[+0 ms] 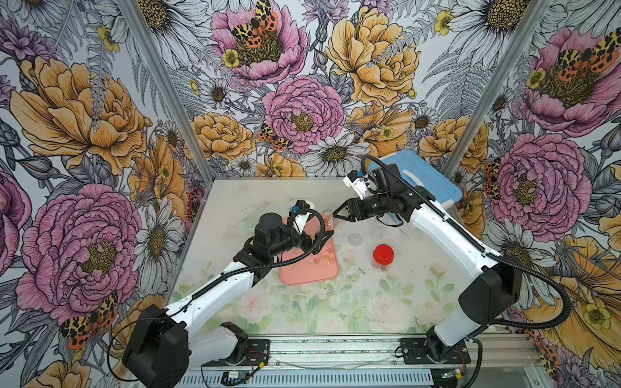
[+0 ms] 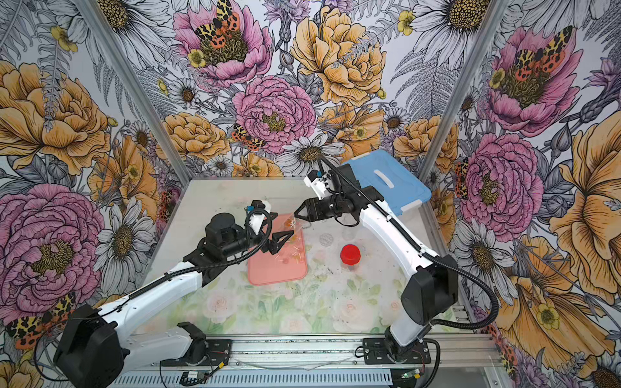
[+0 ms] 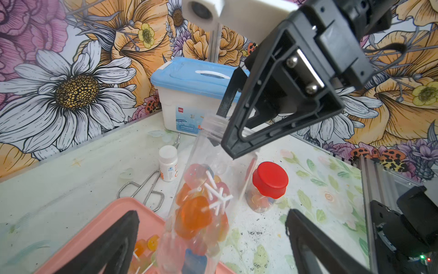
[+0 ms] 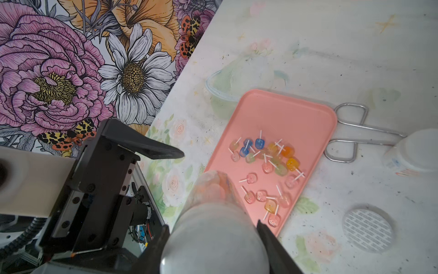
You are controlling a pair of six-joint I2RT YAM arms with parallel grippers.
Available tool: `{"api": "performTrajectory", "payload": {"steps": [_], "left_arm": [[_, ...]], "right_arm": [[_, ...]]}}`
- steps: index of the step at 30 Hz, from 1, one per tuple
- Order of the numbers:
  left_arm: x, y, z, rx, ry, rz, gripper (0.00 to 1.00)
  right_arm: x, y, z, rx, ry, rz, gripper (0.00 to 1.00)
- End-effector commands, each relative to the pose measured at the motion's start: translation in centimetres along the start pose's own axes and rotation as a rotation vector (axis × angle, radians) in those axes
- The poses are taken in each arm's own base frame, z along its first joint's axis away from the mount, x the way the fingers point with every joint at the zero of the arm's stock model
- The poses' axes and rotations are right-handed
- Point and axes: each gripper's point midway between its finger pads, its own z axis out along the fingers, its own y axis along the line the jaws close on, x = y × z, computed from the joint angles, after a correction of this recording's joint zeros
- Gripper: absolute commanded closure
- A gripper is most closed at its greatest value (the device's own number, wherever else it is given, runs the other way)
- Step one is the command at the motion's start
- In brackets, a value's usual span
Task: Pour the candies out of the jar
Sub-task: Pick up the jar from the center of the board.
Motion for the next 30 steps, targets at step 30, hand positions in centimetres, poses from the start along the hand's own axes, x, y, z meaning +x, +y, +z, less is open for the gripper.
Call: {"api": "performTrajectory", "payload": {"steps": [30], "left_arm": [[1.2,0.6,2.1,-0.013,0.056,0.105,0.14]], "right_arm": [[1.3,4.0,-3.0,-0.177,-0.014,-0.029,0.62]]}}
